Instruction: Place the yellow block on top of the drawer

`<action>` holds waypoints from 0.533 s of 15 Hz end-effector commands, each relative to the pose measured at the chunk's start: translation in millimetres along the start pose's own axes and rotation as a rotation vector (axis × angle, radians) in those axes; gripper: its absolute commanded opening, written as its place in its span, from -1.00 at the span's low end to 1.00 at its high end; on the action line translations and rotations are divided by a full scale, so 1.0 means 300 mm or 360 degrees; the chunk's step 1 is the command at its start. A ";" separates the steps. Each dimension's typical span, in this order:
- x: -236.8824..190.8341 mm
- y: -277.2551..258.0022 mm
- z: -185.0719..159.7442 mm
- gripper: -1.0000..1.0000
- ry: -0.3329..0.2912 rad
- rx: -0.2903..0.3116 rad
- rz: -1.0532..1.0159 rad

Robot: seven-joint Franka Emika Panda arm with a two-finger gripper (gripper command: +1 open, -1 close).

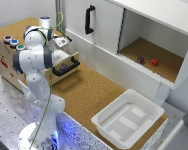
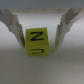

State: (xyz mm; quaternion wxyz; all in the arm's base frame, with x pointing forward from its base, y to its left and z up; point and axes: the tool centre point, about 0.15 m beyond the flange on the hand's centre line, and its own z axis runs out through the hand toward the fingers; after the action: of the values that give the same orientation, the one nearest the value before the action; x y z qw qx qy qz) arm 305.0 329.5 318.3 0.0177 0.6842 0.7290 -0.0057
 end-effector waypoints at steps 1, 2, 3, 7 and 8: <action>0.001 -0.042 -0.011 -1.00 0.0074 -0.0185 0.0147; 0.017 -0.032 -0.038 -1.00 0.0069 -0.0183 0.0179; 0.039 -0.025 -0.074 -1.00 0.0057 -0.0204 0.0208; 0.171 -0.017 -0.263 -1.00 0.0010 -0.0198 0.0216; 0.203 -0.015 -0.310 -1.00 0.0007 -0.0193 0.0202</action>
State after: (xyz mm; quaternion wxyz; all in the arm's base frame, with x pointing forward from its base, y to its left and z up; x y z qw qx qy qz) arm 305.4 350.9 348.5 0.0266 0.7204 0.6915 0.0472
